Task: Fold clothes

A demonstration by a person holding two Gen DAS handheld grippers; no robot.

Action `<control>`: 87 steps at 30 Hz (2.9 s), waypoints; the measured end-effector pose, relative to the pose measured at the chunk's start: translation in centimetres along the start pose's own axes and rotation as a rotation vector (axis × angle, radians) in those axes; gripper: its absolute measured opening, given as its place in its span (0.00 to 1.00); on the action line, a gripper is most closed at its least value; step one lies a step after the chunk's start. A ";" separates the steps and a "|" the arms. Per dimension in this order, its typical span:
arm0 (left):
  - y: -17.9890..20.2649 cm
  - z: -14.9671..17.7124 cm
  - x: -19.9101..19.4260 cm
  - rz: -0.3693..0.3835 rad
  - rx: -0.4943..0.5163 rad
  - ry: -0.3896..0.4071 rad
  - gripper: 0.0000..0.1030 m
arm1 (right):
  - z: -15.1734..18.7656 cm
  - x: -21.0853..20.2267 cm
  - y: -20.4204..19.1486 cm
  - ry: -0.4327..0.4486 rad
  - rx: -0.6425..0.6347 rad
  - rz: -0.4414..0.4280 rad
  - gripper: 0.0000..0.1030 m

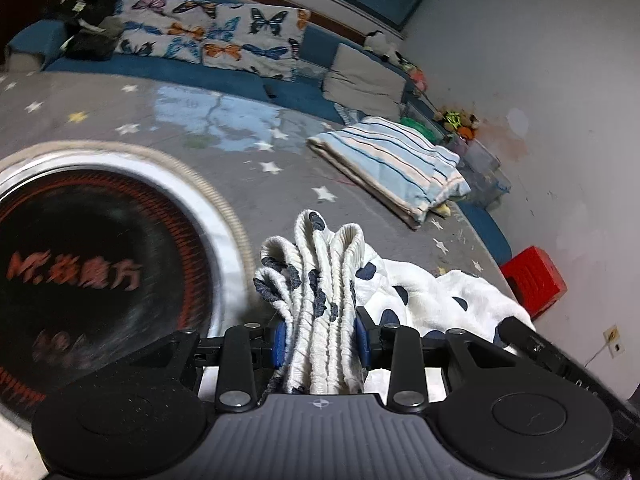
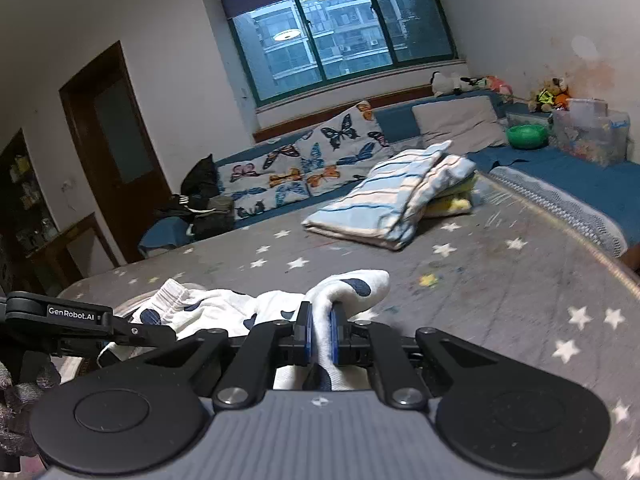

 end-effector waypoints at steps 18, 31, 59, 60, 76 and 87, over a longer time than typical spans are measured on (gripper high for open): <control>2.9 0.4 3.5 -0.045 0.118 -0.018 0.35 | 0.3 1.0 4.2 -0.037 0.035 0.068 0.08; 2.1 1.6 3.6 -0.031 0.152 -0.037 0.41 | 1.9 0.1 5.6 -0.075 0.074 0.117 0.21; -0.3 0.8 1.7 -0.097 0.059 -0.006 0.60 | 6.6 -4.9 1.4 -0.151 -0.044 0.042 0.23; -0.2 0.7 1.5 -0.096 0.057 0.002 0.60 | 6.4 -4.9 1.2 -0.150 -0.050 0.041 0.24; 2.7 -1.8 4.6 -0.164 0.182 0.065 0.61 | 5.4 -3.2 1.0 -0.126 -0.019 0.010 0.41; 2.2 -2.4 6.4 -0.190 0.213 0.065 0.62 | 5.6 -3.2 1.0 -0.139 -0.029 0.016 0.43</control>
Point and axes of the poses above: each gripper's, at about its wrist camera, not at the fingertips, and x roughly the way its jaws point, y to its right, z to its underside, the point moved 4 cm from there along x, roughly the way its jaws point, and after that the axes turned 11 degrees about -z, right-handed, at the moved point
